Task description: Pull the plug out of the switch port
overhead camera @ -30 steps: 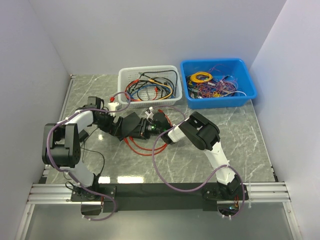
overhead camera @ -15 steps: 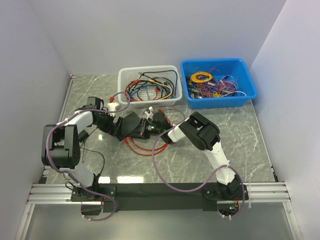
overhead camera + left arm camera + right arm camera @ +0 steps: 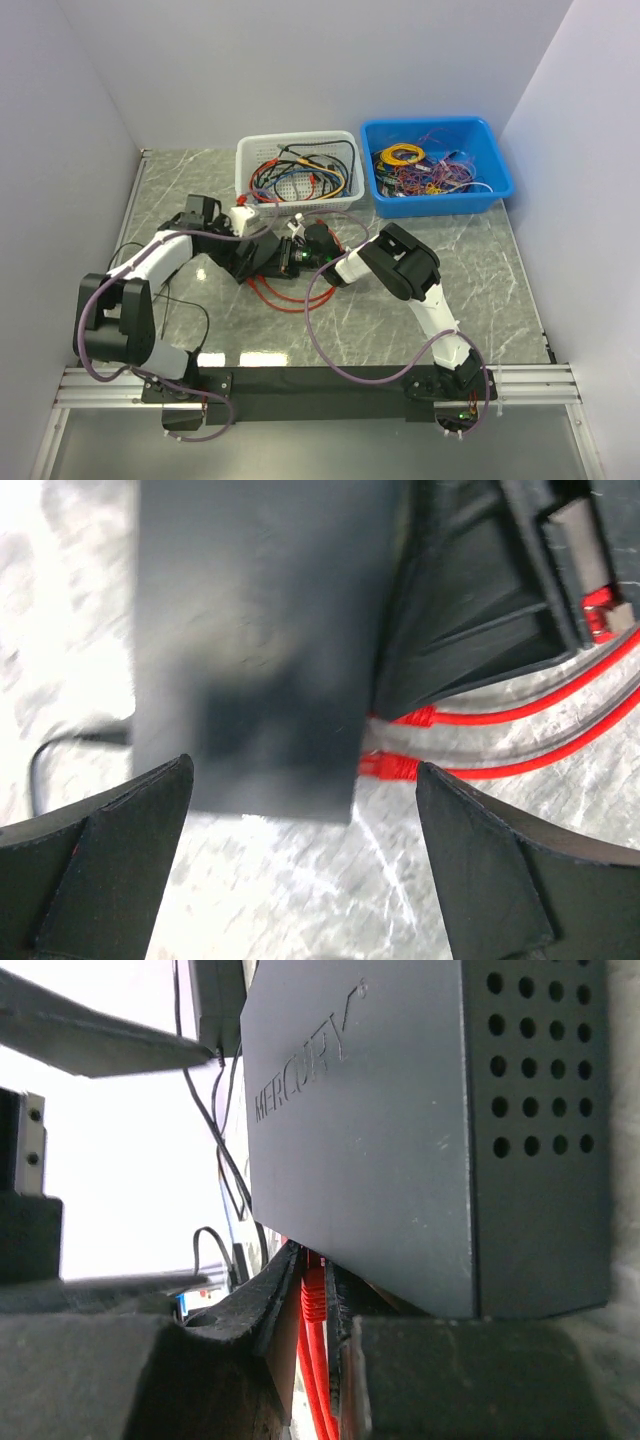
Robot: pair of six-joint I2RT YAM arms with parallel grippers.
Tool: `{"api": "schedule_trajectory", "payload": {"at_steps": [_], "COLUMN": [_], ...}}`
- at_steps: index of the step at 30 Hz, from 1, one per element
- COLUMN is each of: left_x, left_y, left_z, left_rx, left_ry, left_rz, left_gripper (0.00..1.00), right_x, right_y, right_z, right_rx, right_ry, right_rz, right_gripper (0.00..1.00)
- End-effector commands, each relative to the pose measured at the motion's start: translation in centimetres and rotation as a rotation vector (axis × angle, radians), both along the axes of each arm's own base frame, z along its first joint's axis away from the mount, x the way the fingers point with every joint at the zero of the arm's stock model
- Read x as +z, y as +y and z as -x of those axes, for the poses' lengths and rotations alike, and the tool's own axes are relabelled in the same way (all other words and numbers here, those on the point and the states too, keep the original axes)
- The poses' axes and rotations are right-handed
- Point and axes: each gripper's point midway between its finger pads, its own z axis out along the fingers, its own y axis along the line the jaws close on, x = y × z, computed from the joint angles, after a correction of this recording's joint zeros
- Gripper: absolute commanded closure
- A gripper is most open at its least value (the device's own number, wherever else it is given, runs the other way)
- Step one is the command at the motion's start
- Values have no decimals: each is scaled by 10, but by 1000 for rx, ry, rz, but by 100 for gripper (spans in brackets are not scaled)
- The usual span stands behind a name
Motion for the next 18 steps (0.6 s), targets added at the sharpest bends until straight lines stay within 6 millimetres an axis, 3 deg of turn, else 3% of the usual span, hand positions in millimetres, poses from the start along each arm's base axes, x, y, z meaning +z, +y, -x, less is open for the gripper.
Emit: {"api": "schedule_trajectory", "payload": {"at_steps": [1,8,12,18], "left_x": [-18,-55,-63,-77], "left_y": [-15,3,13,17], "left_z": [10,5,0,11], "left_rx": [-97,-26,22,12], "left_ry": [-7,49,39,79], "left_rz": [-35,-153,-202,-220], "left_gripper": [1,1,5,7], "right_x": [-37,-35,-35,-37], "right_y": [-11,-17,-19,-39], "right_z": [8,12,16,29], "right_rx": [10,17,28,23], "right_ry": [35,27,29,35], "right_rz": [120,131,131,145], "right_gripper": [100,100,100,100]}}
